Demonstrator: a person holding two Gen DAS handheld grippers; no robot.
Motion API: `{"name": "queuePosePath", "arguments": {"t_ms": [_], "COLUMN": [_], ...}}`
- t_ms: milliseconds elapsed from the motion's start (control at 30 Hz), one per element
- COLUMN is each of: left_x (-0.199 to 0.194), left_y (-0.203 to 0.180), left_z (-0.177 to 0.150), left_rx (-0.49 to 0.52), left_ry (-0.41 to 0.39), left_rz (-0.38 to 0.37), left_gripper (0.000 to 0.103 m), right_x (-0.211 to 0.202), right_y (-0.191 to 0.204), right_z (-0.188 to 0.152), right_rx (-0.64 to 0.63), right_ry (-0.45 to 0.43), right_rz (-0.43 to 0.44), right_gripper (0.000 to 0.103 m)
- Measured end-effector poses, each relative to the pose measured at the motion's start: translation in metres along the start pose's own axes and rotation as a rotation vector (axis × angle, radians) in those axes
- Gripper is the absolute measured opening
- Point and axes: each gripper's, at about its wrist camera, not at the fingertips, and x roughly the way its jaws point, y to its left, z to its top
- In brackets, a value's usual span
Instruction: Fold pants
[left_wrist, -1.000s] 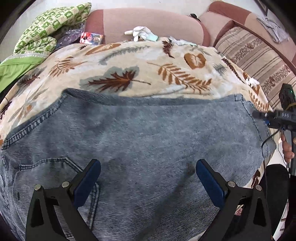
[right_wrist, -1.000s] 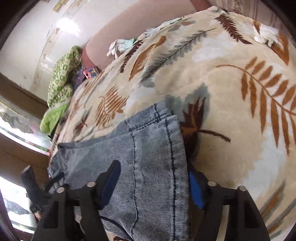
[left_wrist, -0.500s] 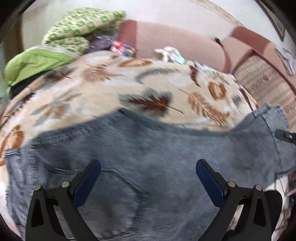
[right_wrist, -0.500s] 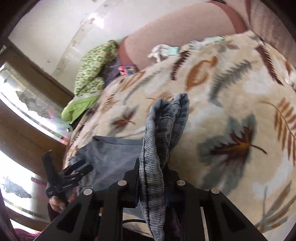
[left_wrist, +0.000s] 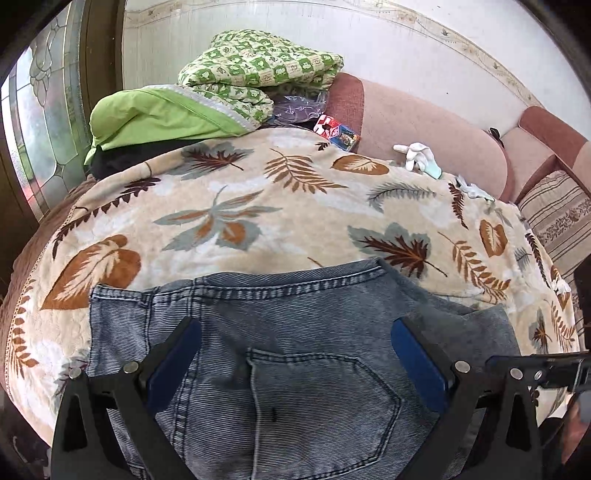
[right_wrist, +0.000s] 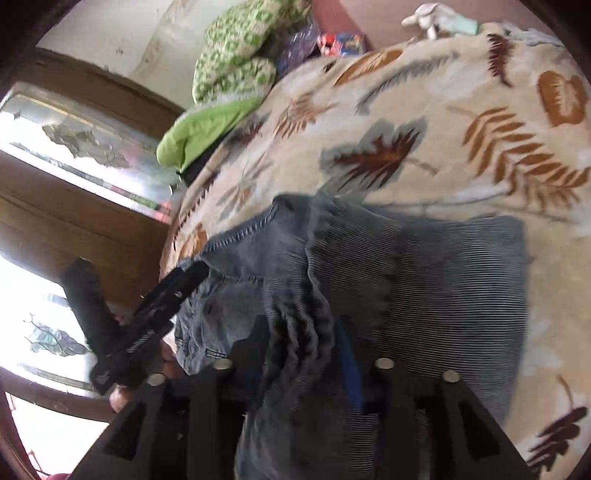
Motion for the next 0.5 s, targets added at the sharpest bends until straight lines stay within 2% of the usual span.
{"name": "queuePosePath", "arguments": {"t_ms": [67,133,200,300,400,500], "left_x": [-0.002,-0.003,-0.002,0.001,0.006,0.018], "left_y": [0.000,-0.006,-0.019,-0.048,-0.081,-0.102], "left_z": [-0.001,-0.003,-0.005,-0.012,-0.022,-0.032], "left_rx": [0.002,0.013,0.058,0.145,0.266,0.344], "left_ry": [-0.006,-0.011,-0.006,0.001,0.007,0.031], "left_rz": [-0.005,-0.023,-0.042,-0.057,-0.049,-0.009], "left_gripper": [0.102,0.102,0.102,0.102,0.102,0.102], "right_x": [0.011,0.003,-0.015,-0.033,-0.041,-0.054], "right_y": [0.004,0.005,0.005,0.000,-0.011,-0.017], "right_z": [-0.002,-0.006,-0.009,-0.020,-0.034,-0.063], "right_rx": [-0.008,-0.028,-0.074,-0.124,-0.159,-0.252], "right_ry": [0.017,-0.041,-0.121,-0.174,-0.171,-0.151], "right_rz": [0.013,0.029,-0.020,-0.138,-0.209,-0.180], "right_gripper": [0.053,0.053,0.053,0.053,0.053,0.053]}}
